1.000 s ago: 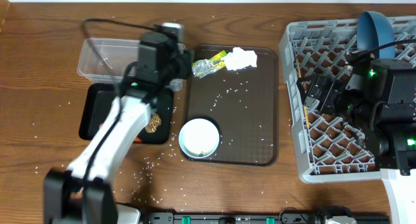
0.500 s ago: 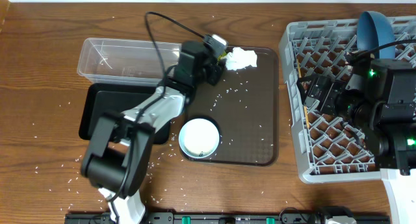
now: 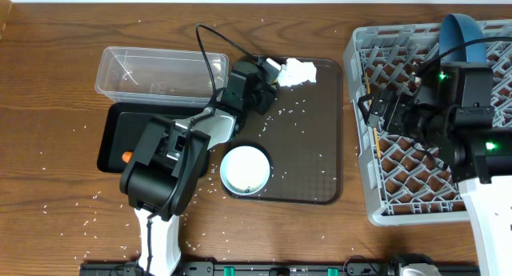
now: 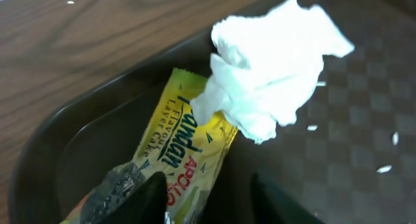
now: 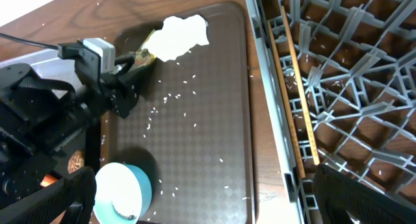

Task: Sort waste into correct bins and load items into the dishwasher rack
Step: 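Move the left gripper to the yellow snack wrapper and grasp it, then carry the wrapper to the clear plastic bin and release it, then move the left gripper to the white tissue and grasp it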

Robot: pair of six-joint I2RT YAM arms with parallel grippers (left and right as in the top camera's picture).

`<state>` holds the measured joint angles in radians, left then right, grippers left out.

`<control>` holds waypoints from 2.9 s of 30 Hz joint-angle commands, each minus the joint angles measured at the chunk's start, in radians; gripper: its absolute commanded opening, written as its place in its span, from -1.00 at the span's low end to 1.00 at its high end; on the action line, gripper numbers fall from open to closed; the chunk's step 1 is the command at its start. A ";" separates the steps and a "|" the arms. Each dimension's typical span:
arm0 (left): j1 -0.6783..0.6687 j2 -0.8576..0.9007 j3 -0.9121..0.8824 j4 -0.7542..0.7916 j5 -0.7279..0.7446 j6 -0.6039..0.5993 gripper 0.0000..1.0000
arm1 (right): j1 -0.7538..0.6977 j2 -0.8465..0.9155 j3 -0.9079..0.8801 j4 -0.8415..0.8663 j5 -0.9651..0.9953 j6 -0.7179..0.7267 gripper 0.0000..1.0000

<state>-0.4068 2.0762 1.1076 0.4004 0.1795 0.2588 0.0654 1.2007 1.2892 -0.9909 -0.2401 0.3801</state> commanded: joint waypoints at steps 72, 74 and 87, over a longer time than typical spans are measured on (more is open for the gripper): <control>0.035 -0.352 0.008 -0.314 0.108 0.176 -0.07 | -0.025 -0.001 0.005 -0.017 -0.019 -0.019 0.99; 0.007 -0.286 0.008 -0.219 0.106 0.177 -0.07 | -0.025 -0.001 0.005 -0.018 -0.019 -0.019 0.98; -0.033 0.048 0.008 0.188 0.098 0.081 -0.04 | -0.025 -0.001 0.005 -0.038 -0.019 -0.023 0.98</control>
<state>-0.4404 2.0941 1.1099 0.5640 0.2672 0.3973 0.0654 1.2018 1.2892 -1.0260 -0.2543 0.3740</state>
